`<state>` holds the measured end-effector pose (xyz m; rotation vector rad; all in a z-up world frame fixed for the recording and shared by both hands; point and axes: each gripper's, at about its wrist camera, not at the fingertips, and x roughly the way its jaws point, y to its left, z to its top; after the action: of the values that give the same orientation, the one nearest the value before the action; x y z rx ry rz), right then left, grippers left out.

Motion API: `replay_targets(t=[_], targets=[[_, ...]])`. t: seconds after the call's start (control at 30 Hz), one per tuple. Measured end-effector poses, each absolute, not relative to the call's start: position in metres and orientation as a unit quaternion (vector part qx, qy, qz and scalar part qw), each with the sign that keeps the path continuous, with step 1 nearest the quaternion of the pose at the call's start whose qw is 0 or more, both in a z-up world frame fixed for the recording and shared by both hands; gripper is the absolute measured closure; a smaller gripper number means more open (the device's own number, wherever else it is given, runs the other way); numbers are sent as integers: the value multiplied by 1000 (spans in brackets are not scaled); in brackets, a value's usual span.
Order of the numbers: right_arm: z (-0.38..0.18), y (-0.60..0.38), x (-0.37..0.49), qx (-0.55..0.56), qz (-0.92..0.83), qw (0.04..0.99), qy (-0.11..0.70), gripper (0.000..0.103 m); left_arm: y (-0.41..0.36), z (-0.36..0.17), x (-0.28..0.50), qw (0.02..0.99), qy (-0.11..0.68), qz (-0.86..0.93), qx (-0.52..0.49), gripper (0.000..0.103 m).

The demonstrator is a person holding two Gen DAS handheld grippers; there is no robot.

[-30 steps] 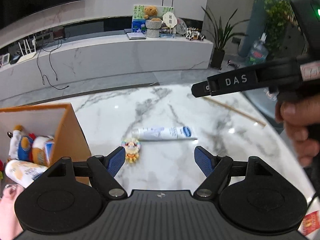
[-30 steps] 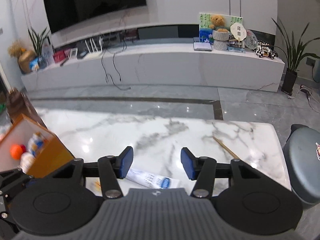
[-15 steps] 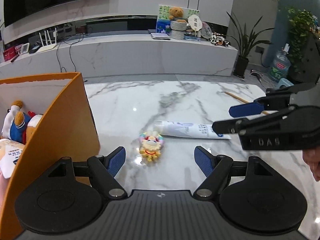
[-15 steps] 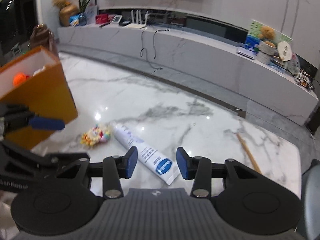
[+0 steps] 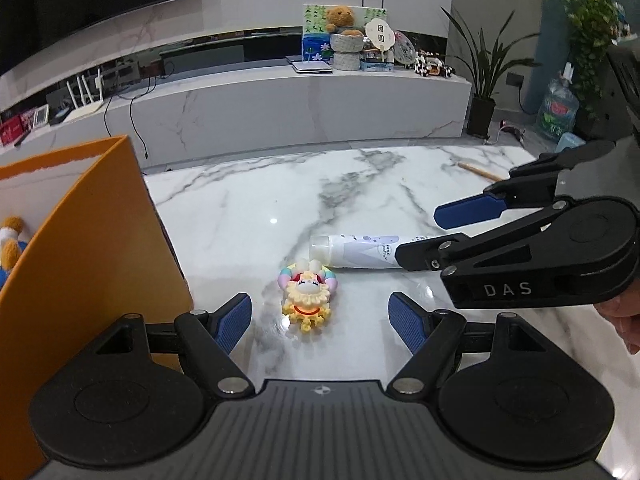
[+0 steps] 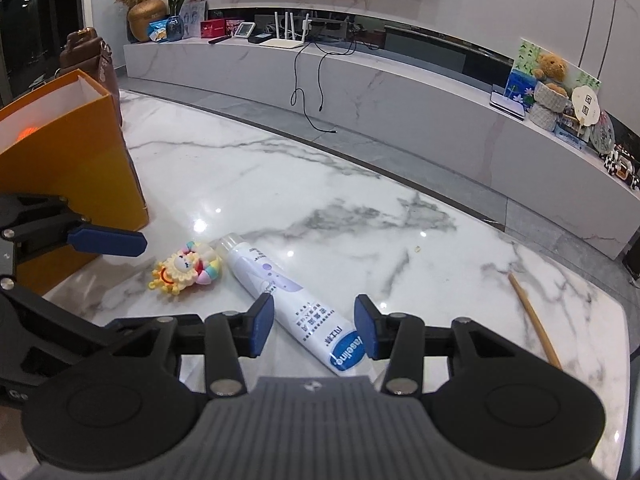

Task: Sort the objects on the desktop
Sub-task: 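Grasp the white Vaseline tube with the right tool while the left tool grasps the plush charm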

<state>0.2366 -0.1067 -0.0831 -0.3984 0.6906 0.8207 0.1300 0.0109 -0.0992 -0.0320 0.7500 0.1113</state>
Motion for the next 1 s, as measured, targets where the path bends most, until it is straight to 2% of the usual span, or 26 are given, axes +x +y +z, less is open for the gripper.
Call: replay_targets(t=[0.2,0.47,0.5,0.6,0.7,1.0], targets=[[-88,-103,238,-190,384,843,325,53,15,-104,137,924,380,46,-27,14],[-96,-103,243,-180,387,841,333,53,16,-108,141,922,385,33,-9,19],[-95,-104,244,-177,389,838,339,53,16,-108,141,922,385,31,-10,24],[-92,-103,247,-182,395,826,357,63,18,-105,140,923,383,33,-10,46],[-88,-106,249,-179,396,817,378,69,20,-104,140,922,385,28,-16,60],[-83,-135,253,-180,360,809,428,74,20,-100,132,919,392,10,-25,67]])
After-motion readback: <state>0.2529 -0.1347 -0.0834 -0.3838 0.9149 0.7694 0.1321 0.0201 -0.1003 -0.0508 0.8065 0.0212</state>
